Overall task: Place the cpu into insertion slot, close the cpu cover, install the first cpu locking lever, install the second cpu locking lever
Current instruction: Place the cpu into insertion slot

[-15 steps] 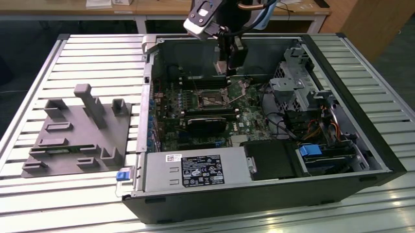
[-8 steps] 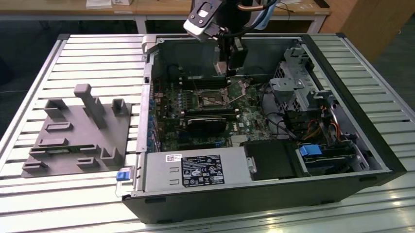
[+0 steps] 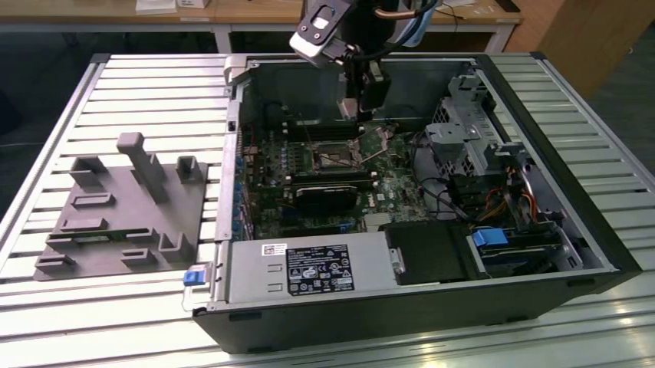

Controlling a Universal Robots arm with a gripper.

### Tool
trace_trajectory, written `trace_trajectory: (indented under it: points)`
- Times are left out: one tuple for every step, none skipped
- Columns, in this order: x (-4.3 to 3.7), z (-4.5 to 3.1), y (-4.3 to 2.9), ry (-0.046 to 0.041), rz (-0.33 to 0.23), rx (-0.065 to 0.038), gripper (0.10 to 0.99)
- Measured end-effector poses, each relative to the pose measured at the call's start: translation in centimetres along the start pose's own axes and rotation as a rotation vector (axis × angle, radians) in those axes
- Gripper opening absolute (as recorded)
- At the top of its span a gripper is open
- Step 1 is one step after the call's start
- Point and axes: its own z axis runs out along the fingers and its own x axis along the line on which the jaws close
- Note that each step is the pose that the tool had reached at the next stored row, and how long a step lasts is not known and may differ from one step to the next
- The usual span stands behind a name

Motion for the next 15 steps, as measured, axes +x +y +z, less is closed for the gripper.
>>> trace_trajectory:
  points:
    - [0.0, 0.02, 0.0, 0.0, 0.0, 0.0, 0.537]
    - [0.0, 0.05, 0.0, 0.0, 0.0, 0.0, 0.537]
    - [0.0, 0.07, 0.0, 0.0, 0.0, 0.0, 0.537]
    - [0.0, 0.09, -0.01, -0.0001, 0.0, 0.0, 0.537]
    - [0.0, 0.11, -0.01, -0.0001, 0.0, 0.0, 0.537]
    - [0.0, 0.14, -0.01, -0.0001, 0.0, 0.0, 0.537]
    - [0.0, 0.16, -0.01, -0.0002, 0.0, 0.001, 0.537]
    - [0.0, 0.18, -0.02, -0.0002, 0.0, 0.001, 0.537]
    - [0.0, 0.2, -0.02, -0.0003, 0.0, 0.001, 0.537]
    - [0.0, 0.23, -0.02, -0.0003, 0.0, 0.001, 0.537]
    - [0.0, 0.25, -0.02, -0.0003, 0.0, 0.001, 0.537]
    - [-0.01, 0.27, -0.02, -0.0003, 0.0, 0.001, 0.537]
    - [0.0, 0.3, -0.02, -0.0004, 0.0, 0.001, 0.537]
    - [-0.01, 0.32, -0.03, -0.0004, 0.0, 0.001, 0.537]
    - [-0.01, 0.34, -0.03, -0.0004, 0.0, 0.001, 0.537]
